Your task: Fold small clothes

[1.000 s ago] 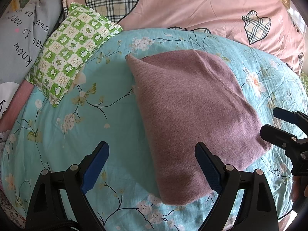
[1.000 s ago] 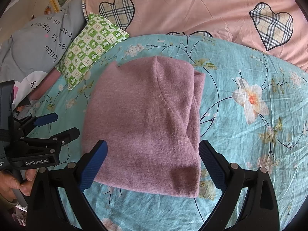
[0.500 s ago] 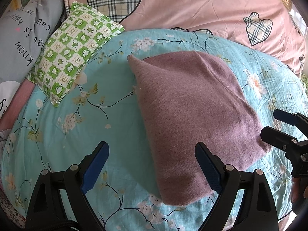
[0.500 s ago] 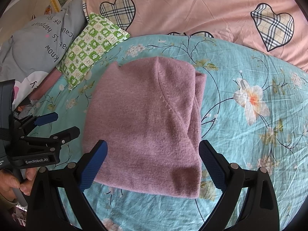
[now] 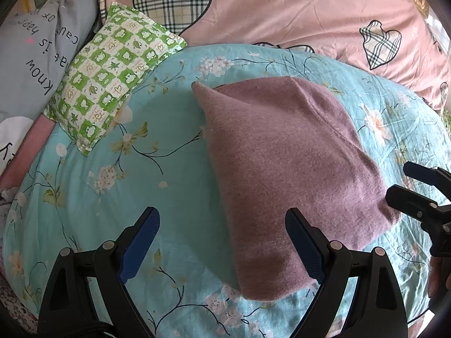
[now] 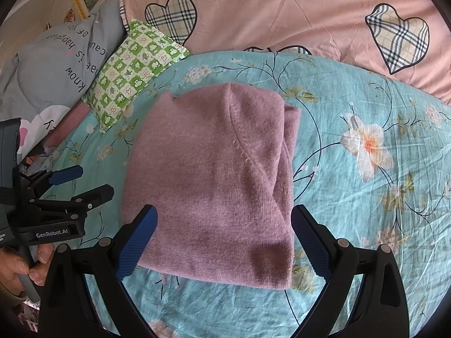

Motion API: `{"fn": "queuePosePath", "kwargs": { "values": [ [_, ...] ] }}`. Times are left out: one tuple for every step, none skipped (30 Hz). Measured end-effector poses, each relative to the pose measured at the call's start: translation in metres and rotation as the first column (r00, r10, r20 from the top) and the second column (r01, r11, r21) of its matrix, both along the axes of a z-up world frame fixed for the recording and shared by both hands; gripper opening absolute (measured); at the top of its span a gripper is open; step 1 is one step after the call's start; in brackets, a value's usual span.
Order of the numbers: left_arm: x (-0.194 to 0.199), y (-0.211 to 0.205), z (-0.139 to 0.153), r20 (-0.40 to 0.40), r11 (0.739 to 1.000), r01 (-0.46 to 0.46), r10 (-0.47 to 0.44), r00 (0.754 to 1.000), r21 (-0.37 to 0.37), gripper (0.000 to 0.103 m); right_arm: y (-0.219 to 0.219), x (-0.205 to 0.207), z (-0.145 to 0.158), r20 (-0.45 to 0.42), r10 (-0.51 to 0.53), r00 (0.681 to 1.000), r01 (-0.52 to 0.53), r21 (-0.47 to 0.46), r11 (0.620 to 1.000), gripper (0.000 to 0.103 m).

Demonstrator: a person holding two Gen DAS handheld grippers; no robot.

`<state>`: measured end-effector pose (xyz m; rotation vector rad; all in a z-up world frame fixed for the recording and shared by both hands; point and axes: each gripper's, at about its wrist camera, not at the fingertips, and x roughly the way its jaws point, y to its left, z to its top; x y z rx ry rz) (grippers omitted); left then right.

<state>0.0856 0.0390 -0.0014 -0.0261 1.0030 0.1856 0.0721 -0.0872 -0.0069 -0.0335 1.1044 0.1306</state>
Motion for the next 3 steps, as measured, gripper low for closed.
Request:
{"fn": "queuePosePath", "kwargs": {
  "values": [
    [-0.0005, -0.0002, -0.0002, 0.001, 1.0, 0.0, 0.0, 1.0, 0.002, 0.091, 0.0001, -0.0001, 0.0002, 0.001, 0.0, 1.0, 0.0, 0.0, 1.0, 0.096],
    [-0.0007, -0.0002, -0.0003, 0.0, 1.0, -0.002, 0.002, 1.0, 0.0, 0.091, 0.0002, -0.0002, 0.0003, 0.001, 0.001, 1.0, -0.001, -0.001, 1.0, 0.096],
    [-0.0009, 0.0003, -0.0004, -0.001, 1.0, -0.002, 0.002, 1.0, -0.005, 0.091, -0.0002, -0.0002, 0.0001, 0.001, 0.002, 1.0, -0.002, -0.001, 1.0, 0.096]
  ]
}}
